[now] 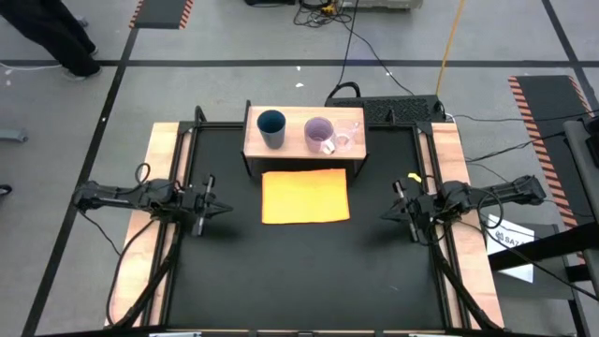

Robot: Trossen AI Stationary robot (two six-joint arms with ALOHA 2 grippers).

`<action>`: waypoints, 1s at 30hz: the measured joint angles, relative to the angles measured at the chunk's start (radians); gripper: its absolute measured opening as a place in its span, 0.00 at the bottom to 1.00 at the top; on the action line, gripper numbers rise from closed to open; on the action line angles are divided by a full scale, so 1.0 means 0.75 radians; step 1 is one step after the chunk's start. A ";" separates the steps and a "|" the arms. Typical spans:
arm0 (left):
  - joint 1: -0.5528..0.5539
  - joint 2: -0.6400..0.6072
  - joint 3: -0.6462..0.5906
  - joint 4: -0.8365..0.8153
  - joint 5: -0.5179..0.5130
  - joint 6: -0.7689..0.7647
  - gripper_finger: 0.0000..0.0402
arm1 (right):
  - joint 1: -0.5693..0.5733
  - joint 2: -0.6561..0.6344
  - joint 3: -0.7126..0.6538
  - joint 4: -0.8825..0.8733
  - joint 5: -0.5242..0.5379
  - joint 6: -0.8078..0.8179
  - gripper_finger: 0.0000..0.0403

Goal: Stack small to large cups/mugs on shelf
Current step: Return to Home Position

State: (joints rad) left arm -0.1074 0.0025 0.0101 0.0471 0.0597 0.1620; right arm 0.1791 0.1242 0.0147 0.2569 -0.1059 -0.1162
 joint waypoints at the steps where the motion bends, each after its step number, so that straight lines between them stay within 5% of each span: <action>1: 0.000 0.000 0.000 -0.002 0.001 -0.005 0.04 | 0.000 0.000 0.000 0.000 0.000 0.000 0.00; 30: 0.000 0.005 0.000 -0.034 0.025 -0.087 0.00 | 0.000 0.001 -0.001 0.010 0.000 0.029 0.00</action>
State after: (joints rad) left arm -0.1074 0.0061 0.0101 0.0219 0.0784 0.0967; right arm 0.1791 0.1246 0.0139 0.2646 -0.1059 -0.0941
